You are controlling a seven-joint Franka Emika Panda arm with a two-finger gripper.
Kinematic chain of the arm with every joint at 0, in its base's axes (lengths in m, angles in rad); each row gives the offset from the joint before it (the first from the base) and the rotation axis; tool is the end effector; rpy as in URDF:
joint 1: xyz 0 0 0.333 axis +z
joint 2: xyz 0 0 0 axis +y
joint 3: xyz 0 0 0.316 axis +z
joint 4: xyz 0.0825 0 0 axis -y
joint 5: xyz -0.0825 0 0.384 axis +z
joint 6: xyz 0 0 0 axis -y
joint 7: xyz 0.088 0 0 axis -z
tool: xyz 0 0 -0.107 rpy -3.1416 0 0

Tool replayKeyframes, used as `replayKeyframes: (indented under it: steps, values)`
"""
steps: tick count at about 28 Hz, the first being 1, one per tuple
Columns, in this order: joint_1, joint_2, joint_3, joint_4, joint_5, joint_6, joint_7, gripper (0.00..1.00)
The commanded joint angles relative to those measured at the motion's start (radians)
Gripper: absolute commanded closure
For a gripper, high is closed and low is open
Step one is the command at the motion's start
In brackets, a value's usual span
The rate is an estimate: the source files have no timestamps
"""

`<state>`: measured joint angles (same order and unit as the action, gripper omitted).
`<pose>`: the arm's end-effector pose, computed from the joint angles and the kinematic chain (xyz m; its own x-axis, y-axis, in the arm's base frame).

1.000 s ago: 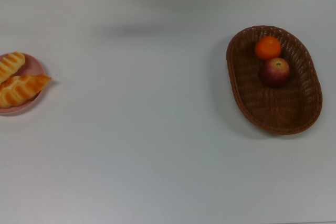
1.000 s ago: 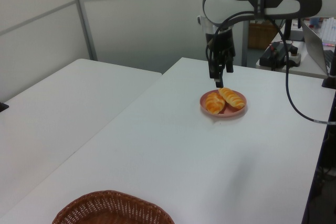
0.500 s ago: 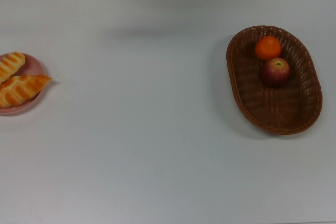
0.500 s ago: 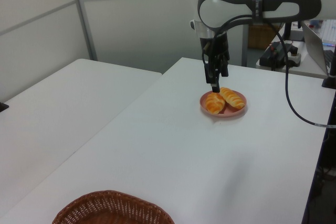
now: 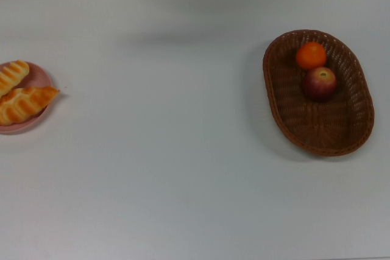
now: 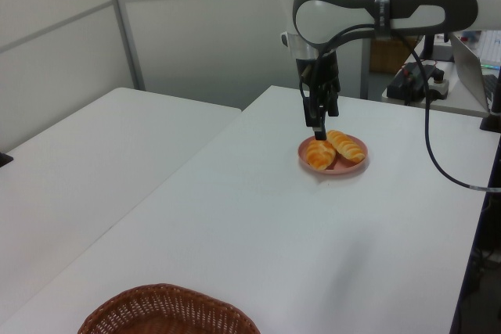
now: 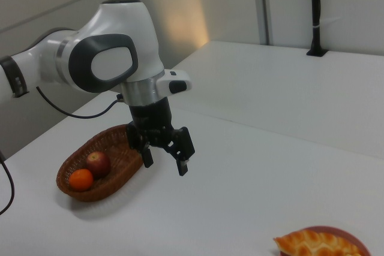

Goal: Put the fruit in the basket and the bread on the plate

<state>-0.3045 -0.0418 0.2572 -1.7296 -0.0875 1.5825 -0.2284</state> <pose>0.5359 -0.0322 0.5734 0.9758 0.1791 -0.1258 0.1889 -0.9795 0.0707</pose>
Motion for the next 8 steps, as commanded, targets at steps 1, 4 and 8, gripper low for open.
replayKeyframes:
  steps: [1, 4, 8]
  values:
    - [0.004, -0.004, -0.003, 0.004, 0.015, -0.022, -0.017, 0.00]
    - [0.004, -0.004, -0.003, 0.004, 0.015, -0.022, -0.017, 0.00]
    - [0.004, -0.004, -0.003, 0.005, 0.015, -0.022, -0.016, 0.00]
